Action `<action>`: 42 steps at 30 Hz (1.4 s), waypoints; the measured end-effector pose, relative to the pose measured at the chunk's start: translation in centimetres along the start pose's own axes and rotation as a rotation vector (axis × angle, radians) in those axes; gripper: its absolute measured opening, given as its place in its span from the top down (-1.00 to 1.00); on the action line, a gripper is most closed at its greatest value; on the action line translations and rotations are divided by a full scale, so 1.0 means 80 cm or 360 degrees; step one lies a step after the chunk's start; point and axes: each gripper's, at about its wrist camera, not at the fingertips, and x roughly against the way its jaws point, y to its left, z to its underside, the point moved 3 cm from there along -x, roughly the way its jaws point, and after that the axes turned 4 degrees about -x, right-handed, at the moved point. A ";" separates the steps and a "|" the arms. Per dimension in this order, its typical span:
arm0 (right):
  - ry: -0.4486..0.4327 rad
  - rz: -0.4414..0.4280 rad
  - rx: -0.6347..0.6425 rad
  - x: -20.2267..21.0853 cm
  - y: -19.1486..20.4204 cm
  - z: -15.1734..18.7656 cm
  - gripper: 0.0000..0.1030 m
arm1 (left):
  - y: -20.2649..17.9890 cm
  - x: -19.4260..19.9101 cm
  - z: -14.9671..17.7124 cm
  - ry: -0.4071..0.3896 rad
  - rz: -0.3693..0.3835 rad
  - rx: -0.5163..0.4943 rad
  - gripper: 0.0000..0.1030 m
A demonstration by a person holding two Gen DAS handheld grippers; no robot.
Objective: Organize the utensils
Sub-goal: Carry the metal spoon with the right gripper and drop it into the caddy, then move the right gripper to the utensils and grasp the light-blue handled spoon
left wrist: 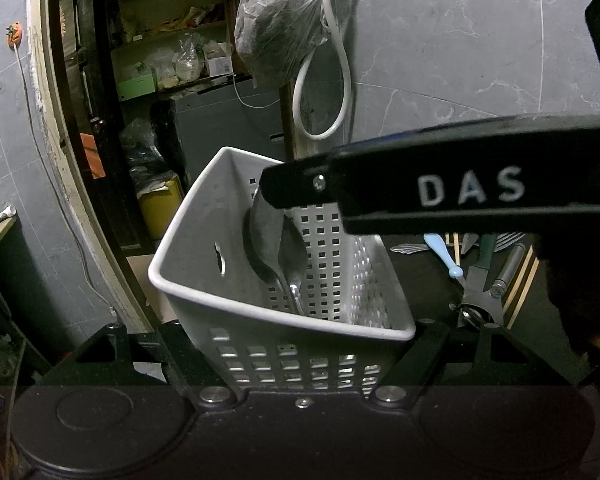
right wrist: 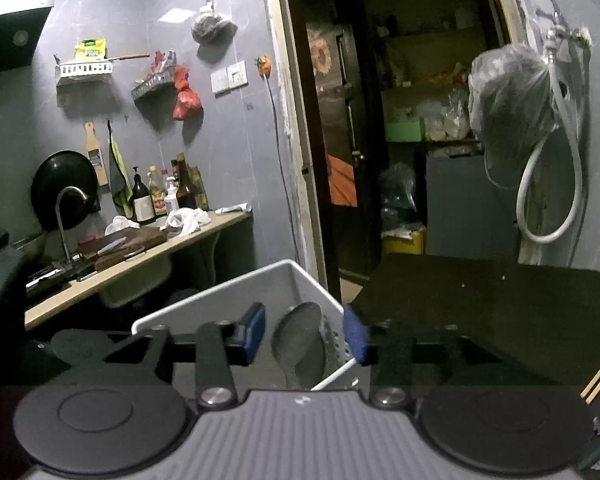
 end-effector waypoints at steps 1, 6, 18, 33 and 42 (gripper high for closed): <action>-0.0008 0.0000 0.0001 0.002 0.000 -0.001 -0.07 | 0.000 0.000 0.001 0.0000 0.0000 0.0000 -0.51; -0.0086 0.0032 0.0002 0.018 -0.004 -0.012 -0.59 | -0.001 0.000 0.001 0.0000 0.0001 0.0000 -0.52; -0.0091 0.0355 -0.0102 0.053 -0.057 -0.008 -0.99 | 0.002 0.003 -0.002 0.0003 -0.0008 -0.0005 -0.52; 0.0522 0.0702 -0.0414 0.065 -0.139 0.117 -0.99 | 0.000 0.005 0.000 0.0025 -0.0016 -0.0010 -0.52; 0.0466 0.0748 -0.0531 0.067 -0.152 0.121 -0.99 | 0.001 0.006 0.000 0.0025 -0.0016 -0.0012 -0.53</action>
